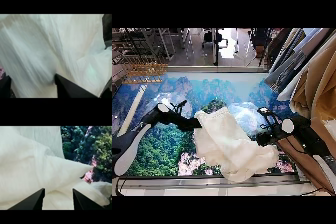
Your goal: Fold the clothes and pants, and hang the long-sleeved shirts on hangers.
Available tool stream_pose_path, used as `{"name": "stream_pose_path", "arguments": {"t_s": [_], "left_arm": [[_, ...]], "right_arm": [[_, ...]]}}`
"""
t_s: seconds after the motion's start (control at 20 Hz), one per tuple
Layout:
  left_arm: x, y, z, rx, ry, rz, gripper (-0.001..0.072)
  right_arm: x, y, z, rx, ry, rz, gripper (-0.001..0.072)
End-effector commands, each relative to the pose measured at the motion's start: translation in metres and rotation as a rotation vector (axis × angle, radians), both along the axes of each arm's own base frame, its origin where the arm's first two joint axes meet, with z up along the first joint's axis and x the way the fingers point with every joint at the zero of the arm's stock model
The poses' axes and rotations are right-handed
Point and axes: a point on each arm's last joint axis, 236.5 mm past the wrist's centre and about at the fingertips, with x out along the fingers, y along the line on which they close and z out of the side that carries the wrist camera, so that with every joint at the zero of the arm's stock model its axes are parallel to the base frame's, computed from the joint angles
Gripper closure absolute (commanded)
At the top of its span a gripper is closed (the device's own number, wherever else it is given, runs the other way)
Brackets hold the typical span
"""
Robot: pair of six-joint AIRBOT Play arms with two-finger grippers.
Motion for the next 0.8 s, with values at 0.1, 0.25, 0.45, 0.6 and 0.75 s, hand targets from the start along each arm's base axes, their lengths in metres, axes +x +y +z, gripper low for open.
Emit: {"name": "stream_pose_path", "arguments": {"t_s": [0.1,0.25,0.45,0.6,0.75], "left_arm": [[-0.003,-0.015,-0.014,0.001,0.027,0.005,0.0698],[0.018,0.028,0.029,0.005,-0.067,0.077,0.0698],[-0.021,0.146,0.057,0.226,-0.023,0.063,0.0698],[-0.105,0.193,0.051,0.313,0.262,-0.03,0.0698],[-0.187,0.186,0.044,0.276,0.57,-0.094,0.0694]], "right_arm": [[0.002,0.004,0.002,0.026,-0.008,-0.019,0.0287],[0.004,0.005,0.002,0.035,-0.008,-0.067,0.0287],[0.022,0.022,0.01,0.126,-0.071,-0.113,0.0287],[0.051,0.046,0.027,0.263,-0.183,-0.169,0.0286],[0.063,0.042,0.031,0.254,-0.239,-0.175,0.0286]]}}
